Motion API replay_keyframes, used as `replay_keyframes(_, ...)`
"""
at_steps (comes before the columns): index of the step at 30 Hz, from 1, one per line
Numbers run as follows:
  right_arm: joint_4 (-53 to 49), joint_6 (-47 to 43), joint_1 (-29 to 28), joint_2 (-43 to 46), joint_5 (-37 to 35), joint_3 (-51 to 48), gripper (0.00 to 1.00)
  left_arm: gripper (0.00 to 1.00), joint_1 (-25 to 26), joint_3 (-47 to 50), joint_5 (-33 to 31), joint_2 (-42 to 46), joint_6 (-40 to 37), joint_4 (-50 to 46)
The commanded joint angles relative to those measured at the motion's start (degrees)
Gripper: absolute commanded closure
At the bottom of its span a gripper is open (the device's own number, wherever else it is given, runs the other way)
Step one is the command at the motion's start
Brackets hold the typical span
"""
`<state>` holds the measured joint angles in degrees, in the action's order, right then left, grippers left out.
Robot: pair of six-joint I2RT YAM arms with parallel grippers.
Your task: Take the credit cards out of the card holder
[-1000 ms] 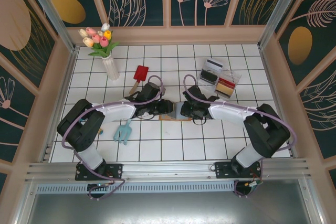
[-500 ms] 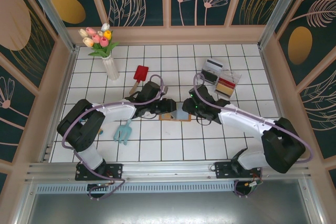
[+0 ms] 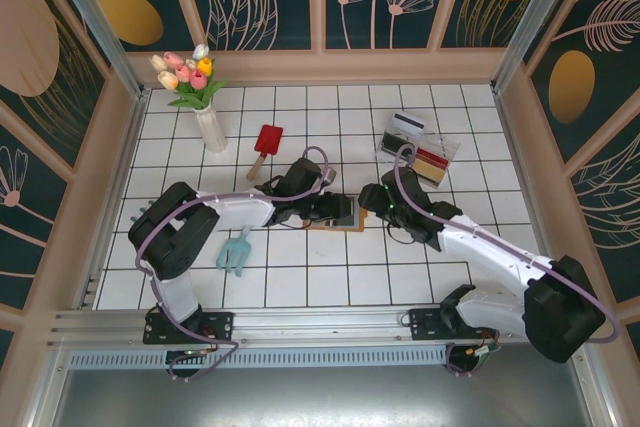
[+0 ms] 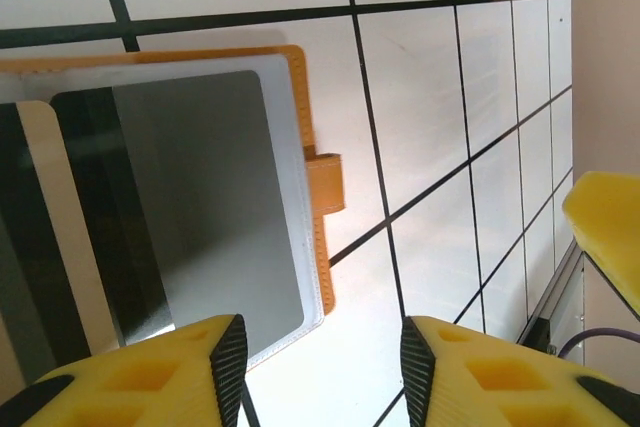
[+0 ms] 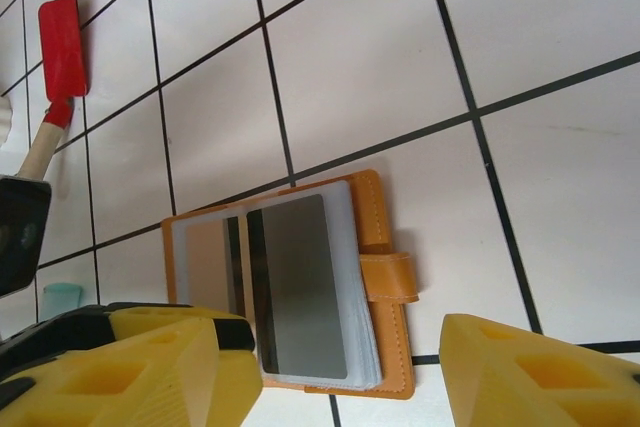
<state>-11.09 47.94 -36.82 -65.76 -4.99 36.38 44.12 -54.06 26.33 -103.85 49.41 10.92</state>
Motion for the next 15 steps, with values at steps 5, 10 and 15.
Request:
replay_keyframes(5, 2.96, 0.24, 0.78, 1.07, 1.21, -1.05, 0.38, 0.48, -1.99, 0.15, -6.09, 5.27, 1.04, -1.06)
replay_keyframes(10, 5.59, 0.14, 0.78, -1.56, 5.07, -0.37, 0.42, 0.55, -3.07, 3.88, -4.64, 7.14, 5.08, 2.90)
replay_keyframes(15, 9.42, 1.23, 0.63, -8.41, 10.13, 1.18, 0.60, 0.66, -3.08, 4.23, -3.63, 3.93, 8.94, 5.21)
